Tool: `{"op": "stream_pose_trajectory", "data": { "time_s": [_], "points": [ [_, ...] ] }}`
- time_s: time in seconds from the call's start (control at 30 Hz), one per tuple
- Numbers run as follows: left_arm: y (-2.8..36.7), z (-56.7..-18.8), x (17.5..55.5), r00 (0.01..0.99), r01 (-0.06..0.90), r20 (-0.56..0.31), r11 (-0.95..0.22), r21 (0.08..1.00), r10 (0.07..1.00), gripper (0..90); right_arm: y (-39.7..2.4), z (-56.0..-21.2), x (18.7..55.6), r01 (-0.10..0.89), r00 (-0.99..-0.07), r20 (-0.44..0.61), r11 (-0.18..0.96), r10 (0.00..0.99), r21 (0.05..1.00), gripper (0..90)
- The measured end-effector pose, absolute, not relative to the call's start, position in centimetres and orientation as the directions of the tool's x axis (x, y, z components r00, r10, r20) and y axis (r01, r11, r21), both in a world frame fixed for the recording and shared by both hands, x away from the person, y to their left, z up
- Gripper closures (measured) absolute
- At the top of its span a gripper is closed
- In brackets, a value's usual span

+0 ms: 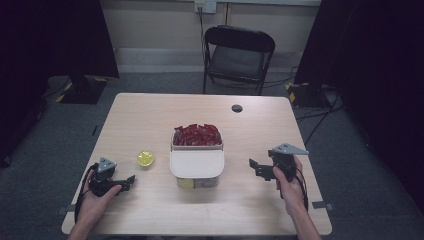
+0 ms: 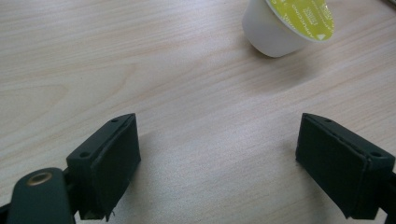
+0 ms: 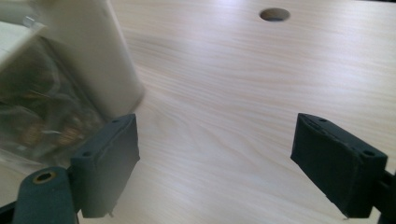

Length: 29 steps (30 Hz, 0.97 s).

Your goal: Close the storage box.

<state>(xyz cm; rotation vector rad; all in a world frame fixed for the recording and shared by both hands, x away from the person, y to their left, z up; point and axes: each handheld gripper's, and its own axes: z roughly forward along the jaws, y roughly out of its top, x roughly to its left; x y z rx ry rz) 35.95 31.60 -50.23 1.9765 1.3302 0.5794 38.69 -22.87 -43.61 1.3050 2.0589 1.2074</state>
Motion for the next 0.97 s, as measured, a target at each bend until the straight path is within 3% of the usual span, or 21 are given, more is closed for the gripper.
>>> {"op": "stream_pose_trajectory", "data": {
  "time_s": [0.27,0.67,0.97],
  "points": [
    [31.6,-50.2,35.9,0.379,0.624,-0.008,-0.250,0.740,0.925,13.0,-25.2,-46.0,39.1,0.584,-0.419,0.136,0.151,0.898,0.798,14.3],
    [31.6,-50.2,35.9,0.378,0.624,-0.008,-0.249,0.740,0.926,13.0,-26.2,-49.3,40.1,0.680,-0.335,0.014,0.232,0.942,0.695,13.9],
    [31.6,-50.2,35.9,0.377,0.626,-0.005,-0.251,0.738,0.926,12.9,-26.0,-50.0,39.6,0.644,-0.305,-0.016,0.218,0.952,0.733,11.5]
  ]
}}
